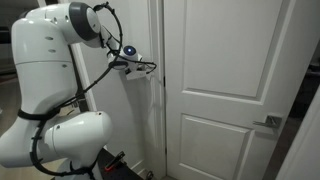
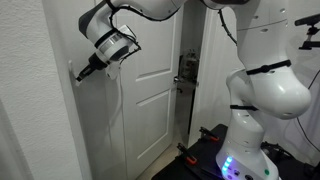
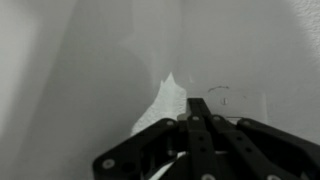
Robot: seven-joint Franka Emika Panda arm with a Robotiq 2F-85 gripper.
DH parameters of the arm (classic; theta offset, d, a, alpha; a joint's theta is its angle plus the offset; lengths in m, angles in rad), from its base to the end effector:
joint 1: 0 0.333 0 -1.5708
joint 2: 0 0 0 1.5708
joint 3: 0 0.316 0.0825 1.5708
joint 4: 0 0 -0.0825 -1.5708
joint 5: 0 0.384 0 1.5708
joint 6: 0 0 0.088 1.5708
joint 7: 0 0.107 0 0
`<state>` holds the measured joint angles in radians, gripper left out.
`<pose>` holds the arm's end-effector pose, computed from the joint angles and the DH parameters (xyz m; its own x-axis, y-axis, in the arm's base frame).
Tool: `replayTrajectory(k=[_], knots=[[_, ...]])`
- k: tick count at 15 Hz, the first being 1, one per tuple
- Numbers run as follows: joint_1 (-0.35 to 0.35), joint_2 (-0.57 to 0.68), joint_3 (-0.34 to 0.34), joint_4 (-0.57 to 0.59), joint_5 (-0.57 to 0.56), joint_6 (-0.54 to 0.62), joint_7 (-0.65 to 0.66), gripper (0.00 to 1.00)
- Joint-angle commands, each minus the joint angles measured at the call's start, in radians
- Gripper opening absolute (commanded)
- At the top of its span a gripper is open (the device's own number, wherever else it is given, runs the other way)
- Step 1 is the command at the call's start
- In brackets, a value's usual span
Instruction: Turn the light off.
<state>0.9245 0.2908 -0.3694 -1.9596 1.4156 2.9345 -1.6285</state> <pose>0.5547 0.2856 0.3833 0.3415 0.5624 0.7531 0.7547 -0.6417 0.1370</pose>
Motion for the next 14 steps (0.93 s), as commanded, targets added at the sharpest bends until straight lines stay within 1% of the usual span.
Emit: replayTrajectory(k=[1, 4, 7, 9, 14], knots=[[0.015, -0.012, -0.027, -0.011, -0.113, 0.005, 0.125, 0.0], [0.016, -0.017, -0.044, -0.01, -0.21, -0.022, 0.23, 0.0], [0.011, -0.026, -0.052, -0.01, -0.284, -0.054, 0.32, 0.0], [-0.001, -0.039, -0.048, -0.008, -0.298, -0.088, 0.344, 0.0], [-0.012, -0.075, -0.059, -0.007, -0.293, -0.169, 0.356, 0.0]])
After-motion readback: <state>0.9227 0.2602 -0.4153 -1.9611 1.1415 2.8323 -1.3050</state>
